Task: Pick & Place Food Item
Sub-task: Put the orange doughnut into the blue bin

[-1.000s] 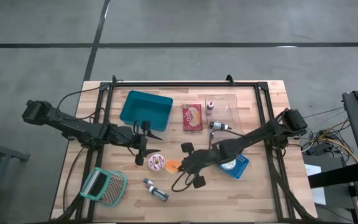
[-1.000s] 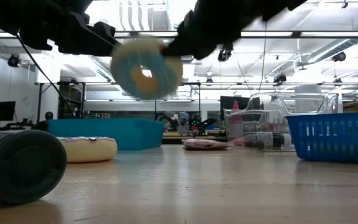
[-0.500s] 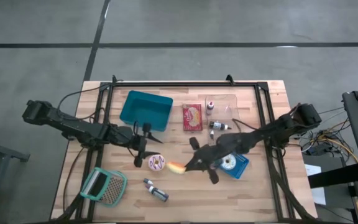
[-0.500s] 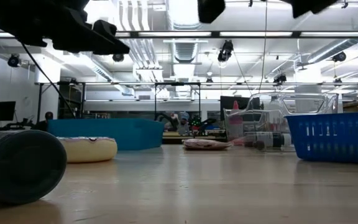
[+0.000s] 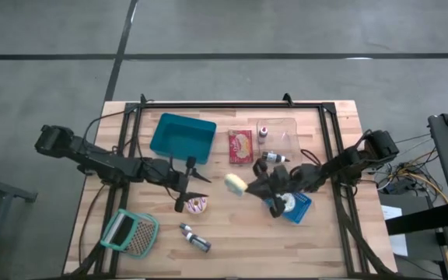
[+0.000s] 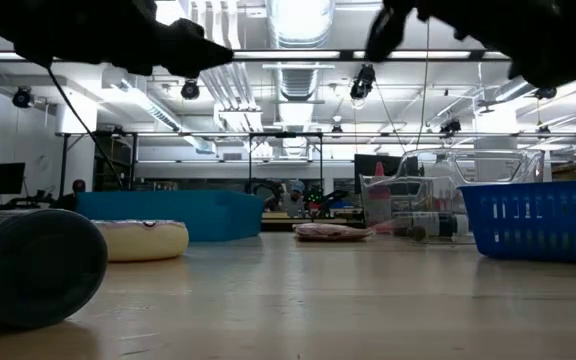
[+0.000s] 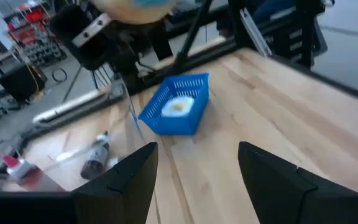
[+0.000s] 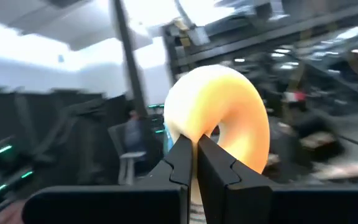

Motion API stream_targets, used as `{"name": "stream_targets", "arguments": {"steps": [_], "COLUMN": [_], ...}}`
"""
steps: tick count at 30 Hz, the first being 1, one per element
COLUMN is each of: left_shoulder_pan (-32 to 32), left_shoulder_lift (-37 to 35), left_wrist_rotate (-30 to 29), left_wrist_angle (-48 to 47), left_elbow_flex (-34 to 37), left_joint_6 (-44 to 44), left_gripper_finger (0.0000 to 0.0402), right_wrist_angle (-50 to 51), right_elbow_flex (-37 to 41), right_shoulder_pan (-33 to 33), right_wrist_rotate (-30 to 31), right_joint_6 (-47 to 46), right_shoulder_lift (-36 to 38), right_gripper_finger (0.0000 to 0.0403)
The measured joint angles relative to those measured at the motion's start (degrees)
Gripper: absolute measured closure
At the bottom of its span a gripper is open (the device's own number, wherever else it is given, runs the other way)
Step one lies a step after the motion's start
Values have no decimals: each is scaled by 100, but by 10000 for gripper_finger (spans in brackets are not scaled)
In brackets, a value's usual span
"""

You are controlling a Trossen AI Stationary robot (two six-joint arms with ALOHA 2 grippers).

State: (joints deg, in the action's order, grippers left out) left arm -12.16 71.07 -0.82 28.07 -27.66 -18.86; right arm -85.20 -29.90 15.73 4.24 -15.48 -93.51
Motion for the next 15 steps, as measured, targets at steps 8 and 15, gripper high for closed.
{"name": "stream_targets", "arguments": {"steps": [8,15], "left_shoulder_pan": [10,9], "left_shoulder_lift": [264,327], "left_wrist_rotate": [-2,-17], "left_wrist_angle": [144,622], "left_elbow_flex": [-9,-13], "left_joint_6": [7,27], "left_gripper_finger": [174,174], "right_wrist_angle": [-350,-477], "right_elbow_flex": [632,814], "right_shoulder_pan": [138,288], "right_wrist_rotate": [1295,1316], "right_joint_6": [-724,-851], "right_shoulder_lift": [17,24], "right_gripper_finger": [395,395]}}
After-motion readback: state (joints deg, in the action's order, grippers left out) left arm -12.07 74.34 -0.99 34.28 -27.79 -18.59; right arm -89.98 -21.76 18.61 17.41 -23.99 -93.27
